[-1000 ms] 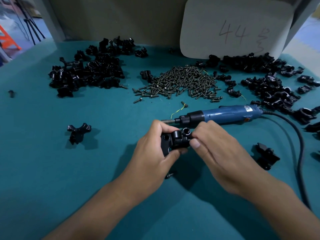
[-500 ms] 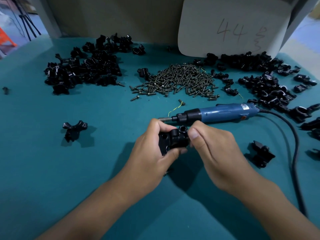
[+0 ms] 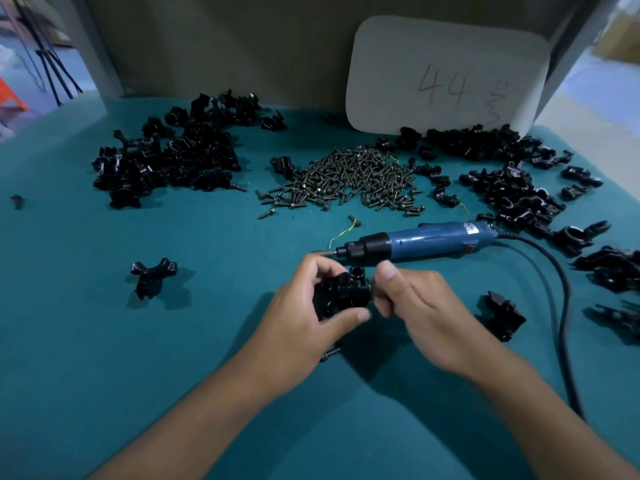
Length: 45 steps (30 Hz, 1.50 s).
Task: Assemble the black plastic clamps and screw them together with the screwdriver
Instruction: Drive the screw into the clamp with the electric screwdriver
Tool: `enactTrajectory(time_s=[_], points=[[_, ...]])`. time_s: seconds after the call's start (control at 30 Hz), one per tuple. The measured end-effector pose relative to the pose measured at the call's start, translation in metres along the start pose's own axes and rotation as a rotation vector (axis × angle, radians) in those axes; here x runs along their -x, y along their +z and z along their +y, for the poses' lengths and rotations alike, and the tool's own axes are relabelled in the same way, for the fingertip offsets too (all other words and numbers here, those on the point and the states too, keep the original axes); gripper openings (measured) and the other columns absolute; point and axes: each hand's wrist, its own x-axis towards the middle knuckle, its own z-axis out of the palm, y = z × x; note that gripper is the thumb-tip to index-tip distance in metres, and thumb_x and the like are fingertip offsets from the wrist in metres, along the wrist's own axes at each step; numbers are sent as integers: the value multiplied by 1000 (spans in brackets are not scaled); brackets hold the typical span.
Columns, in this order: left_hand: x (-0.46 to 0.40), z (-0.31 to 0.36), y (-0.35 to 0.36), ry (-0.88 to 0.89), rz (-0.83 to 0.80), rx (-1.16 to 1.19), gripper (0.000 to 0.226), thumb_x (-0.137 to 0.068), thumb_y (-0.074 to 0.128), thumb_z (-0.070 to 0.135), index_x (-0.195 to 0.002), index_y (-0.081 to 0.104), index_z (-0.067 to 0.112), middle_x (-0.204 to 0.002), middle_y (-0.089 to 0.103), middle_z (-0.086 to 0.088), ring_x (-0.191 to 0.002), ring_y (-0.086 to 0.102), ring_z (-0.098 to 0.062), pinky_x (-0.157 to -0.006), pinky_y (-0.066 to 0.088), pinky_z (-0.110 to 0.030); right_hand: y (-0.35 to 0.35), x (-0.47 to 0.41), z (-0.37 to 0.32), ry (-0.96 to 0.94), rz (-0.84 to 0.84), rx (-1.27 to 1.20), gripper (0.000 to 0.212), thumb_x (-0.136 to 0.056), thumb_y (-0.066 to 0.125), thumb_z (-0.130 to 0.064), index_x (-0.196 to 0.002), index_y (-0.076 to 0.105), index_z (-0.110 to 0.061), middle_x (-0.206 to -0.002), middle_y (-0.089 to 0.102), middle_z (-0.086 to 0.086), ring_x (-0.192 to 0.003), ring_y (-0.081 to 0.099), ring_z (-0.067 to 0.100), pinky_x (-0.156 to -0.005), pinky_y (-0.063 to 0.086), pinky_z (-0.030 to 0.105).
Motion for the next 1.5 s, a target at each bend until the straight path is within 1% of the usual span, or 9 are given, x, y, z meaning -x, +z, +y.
enactTrajectory(time_s=[0.13, 0.37, 0.47, 0.57, 0.73, 0.87, 1.0, 1.3, 1.5], points=[[-3, 1, -5, -26, -33, 237, 42, -77, 74, 51, -117, 59, 47, -105, 71, 7, -86, 66, -2, -80, 48, -17, -24, -12, 15, 359, 242, -346, 58, -107, 31, -52, -61, 51, -24, -53, 40, -10, -48, 32, 7, -53, 27, 28], [-7, 9, -16, -106, 57, 380, 28, -89, 72, 41, -109, 62, 24, -81, 64, 2, -62, 46, -10, -64, 42, -18, -47, -49, 33, 873, 149, 98, 74, -87, 36, -84, -78, 64, -16, -69, 75, -3, -72, 68, 17, -69, 51, 33], [-6, 12, -18, -133, 84, 370, 27, -90, 64, 33, -113, 61, 18, -79, 64, 3, -62, 46, -9, -66, 42, -21, -41, -72, 27, 1022, 246, -91, 69, -88, 51, -77, -94, 56, -8, -90, 75, 9, -54, 61, 16, -58, 47, 30], [-5, 15, -23, -147, 115, 416, 15, -101, 55, 17, -115, 60, 14, -80, 66, 1, -67, 52, -10, -62, 44, -21, -36, -75, 16, 1155, 297, -418, 63, -93, 62, -56, -125, 54, -2, -98, 74, 13, -66, 66, 18, -51, 46, 26], [-6, 22, -37, -206, 181, 719, 20, -102, 48, 18, -114, 58, 6, -90, 68, -11, -76, 60, -18, -57, 40, -27, -34, -64, 11, 798, 607, -999, 41, -98, 64, -21, -132, 47, -8, -121, 65, 19, -102, 67, 33, -95, 54, 45], [-7, 24, -42, -235, 156, 805, 40, -91, 54, 30, -120, 56, 3, -103, 66, -15, -79, 60, -19, -63, 38, -32, -57, -57, -7, 613, 863, -1316, 27, -92, 70, -21, -111, 54, -13, -116, 64, 14, -102, 66, 25, -81, 56, 41], [-7, 22, -32, -246, 49, 755, 50, -90, 52, 30, -123, 50, -7, -101, 67, -14, -75, 59, -18, -62, 35, -30, -84, -44, -27, 290, 875, -1735, 35, -83, 74, -10, -113, 57, -12, -112, 69, 8, -89, 72, 17, -78, 62, 45], [-7, 16, -11, -261, -78, 604, 39, -92, 50, 35, -108, 54, 0, -77, 67, -9, -69, 54, -17, -55, 38, -20, -65, -42, -30, -49, 665, -1611, 47, -79, 67, -1, -119, 56, -23, -111, 70, -11, -74, 57, 6, -67, 55, 24], [-4, 14, -7, -232, -107, 563, 35, -91, 51, 36, -104, 53, 4, -75, 65, -12, -66, 49, -17, -55, 38, -21, -49, -50, -27, -5, 770, -1542, 31, -89, 66, -6, -113, 59, -24, -93, 65, -10, -67, 54, 6, -59, 49, 22]])
